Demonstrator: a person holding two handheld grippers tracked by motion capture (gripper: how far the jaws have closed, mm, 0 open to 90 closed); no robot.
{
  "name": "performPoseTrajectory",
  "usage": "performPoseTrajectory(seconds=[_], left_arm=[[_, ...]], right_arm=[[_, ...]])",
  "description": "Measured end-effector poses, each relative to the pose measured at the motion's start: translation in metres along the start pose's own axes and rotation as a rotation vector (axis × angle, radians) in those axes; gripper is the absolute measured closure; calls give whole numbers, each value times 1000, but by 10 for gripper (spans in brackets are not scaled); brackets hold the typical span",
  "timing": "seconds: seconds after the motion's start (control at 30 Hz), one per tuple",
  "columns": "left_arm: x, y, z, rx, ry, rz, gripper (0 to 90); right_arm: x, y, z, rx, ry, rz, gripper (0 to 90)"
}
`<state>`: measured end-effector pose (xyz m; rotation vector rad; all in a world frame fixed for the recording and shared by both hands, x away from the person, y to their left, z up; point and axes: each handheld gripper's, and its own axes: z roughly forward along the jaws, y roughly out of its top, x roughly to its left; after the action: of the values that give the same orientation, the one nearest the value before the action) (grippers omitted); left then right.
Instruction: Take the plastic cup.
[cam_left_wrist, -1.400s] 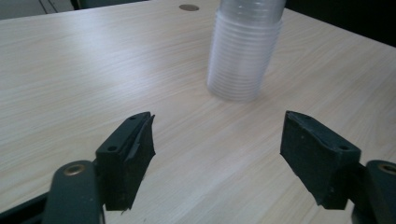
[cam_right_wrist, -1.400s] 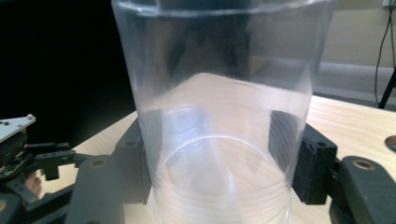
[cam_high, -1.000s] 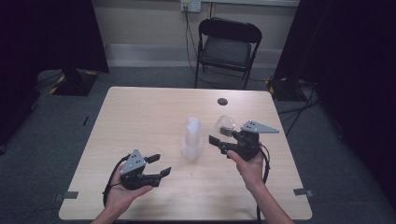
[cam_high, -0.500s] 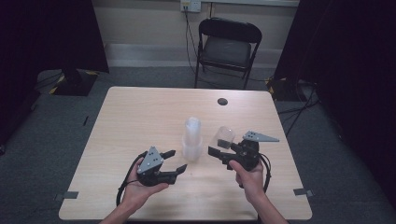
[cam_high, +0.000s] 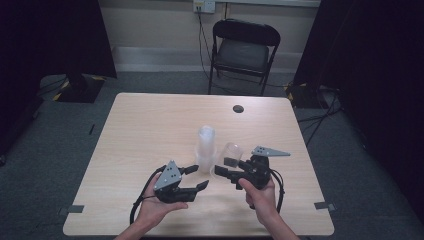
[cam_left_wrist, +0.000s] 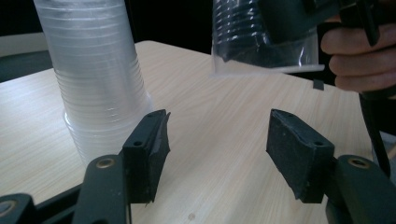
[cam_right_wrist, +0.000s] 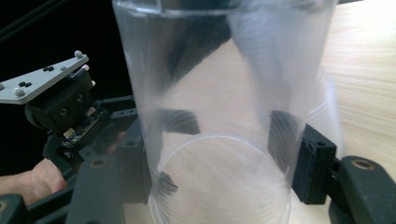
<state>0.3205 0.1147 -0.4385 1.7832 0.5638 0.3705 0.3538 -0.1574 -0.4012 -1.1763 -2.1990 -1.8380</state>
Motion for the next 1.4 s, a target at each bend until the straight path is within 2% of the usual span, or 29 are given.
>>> performPoseTrajectory(seconds=[0.1, 0.17, 0.2, 0.23, 0.27, 0.3, 0.33, 0.37, 0.4, 0.43, 0.6, 0.67, 0.7, 0.77, 0.87, 0.9, 0.97, 1.0, 1.07, 1.27, 1.3, 1.33, 1.4], left_arm=[[-3, -4, 1, 5, 8, 20, 434], [-4, -4, 0, -14, 18, 18, 479], [-4, -4, 0, -14, 18, 18, 494], [-4, -4, 0, -36, 33, 1, 501], [-4, -4, 0, -36, 33, 1, 514], [-4, -5, -1, -62, 50, 10, 545], [-4, -5, -1, -62, 50, 10, 565], [-6, -5, -2, -77, 56, 31, 580], [-6, -5, -2, -77, 56, 31, 598], [-8, -5, -3, -86, 65, 54, 616], [-9, -5, -2, -111, 82, 73, 686], [-10, -5, -1, -126, 87, 94, 704], [-12, -5, 0, -151, 98, 113, 707], [-12, -4, 0, -171, 109, 121, 706], [-12, -3, -1, -188, 126, 115, 715], [-12, -2, -2, -211, 134, 110, 718], [-12, -2, -3, -214, 138, 118, 720], [-12, -2, -3, -215, 136, 117, 721], [-13, -3, -4, -224, 143, 109, 723], [-14, -2, -6, -235, 171, 127, 739], [-14, -2, -6, -244, 172, 117, 753], [-14, -2, -6, -244, 172, 117, 765], [-14, -3, -6, -253, 159, 90, 772]], right_arm=[[2, -3, 6, 7, 23, 14, 361], [4, -7, 13, 22, 56, 42, 362], [4, -7, 13, 22, 56, 42, 362], [5, -9, 17, 32, 95, 78, 365], [5, -9, 17, 32, 95, 78, 365], [6, -11, 20, 37, 125, 115, 367], [6, -11, 20, 37, 125, 115, 367], [6, -12, 22, 41, 138, 139, 370], [6, -12, 22, 41, 138, 139, 370], [7, -12, 23, 41, 150, 157, 371], [7, -11, 25, 34, 171, 190, 373], [6, -10, 27, 30, 187, 224, 376], [6, -10, 27, 29, 188, 233, 377], [6, -10, 29, 28, 198, 248, 380], [7, -10, 30, 29, 207, 265, 384], [9, -10, 31, 32, 217, 274, 385], [10, -10, 32, 36, 209, 259, 390], [11, -10, 33, 36, 221, 258, 392], [13, -10, 35, 36, 214, 257, 396], [15, -11, 39, 38, 237, 275, 406], [14, -12, 39, 34, 259, 300, 410], [14, -12, 39, 34, 259, 300, 410], [14, -13, 39, 38, 268, 313, 408]])
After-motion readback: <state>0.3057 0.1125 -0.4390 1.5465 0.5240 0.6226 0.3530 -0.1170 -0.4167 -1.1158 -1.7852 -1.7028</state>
